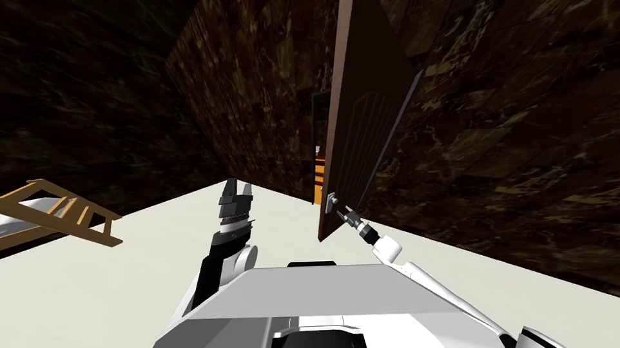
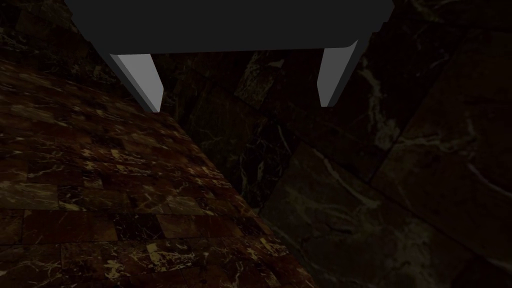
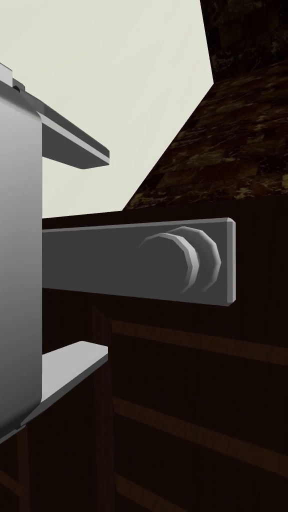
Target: Pull the door open
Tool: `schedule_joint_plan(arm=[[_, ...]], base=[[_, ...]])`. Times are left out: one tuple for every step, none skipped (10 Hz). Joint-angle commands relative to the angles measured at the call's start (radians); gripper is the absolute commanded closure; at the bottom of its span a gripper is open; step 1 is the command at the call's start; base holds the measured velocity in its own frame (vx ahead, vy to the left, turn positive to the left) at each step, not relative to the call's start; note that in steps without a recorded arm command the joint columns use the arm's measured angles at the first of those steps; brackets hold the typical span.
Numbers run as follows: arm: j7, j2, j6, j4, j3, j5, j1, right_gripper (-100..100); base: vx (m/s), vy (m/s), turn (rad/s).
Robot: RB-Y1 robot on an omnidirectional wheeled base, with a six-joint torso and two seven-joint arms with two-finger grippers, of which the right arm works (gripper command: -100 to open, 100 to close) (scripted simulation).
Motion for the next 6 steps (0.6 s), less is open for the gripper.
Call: schedule_joint_plan(arm=[[0.004,0.000,0.022,-0.009,0.003,0.015,0.007,-100],[0.006,0.000,0.032,-0.015,0.005,0.023,0.010,-100],[0.005,-0.001,0.018,-0.021,0.003,0.017,0.011,-100],[0.007,-0.002,0.031,0.013,-0.012,0.002,0.000,-100],[0.007,-0.002,0.035,0.025,-0.017,-0.004,-0.004,-100],[0.007,-0.002,0.039,0.037,-0.022,-0.009,-0.008,-100]], base=[[-0.158,-0.179,-0.050],[-0.151,-0.170,-0.036],[-0.071,-0.075,0.000],[0.071,0.073,0.214],[0.109,0.104,0.175],[0.135,0.096,0.098]])
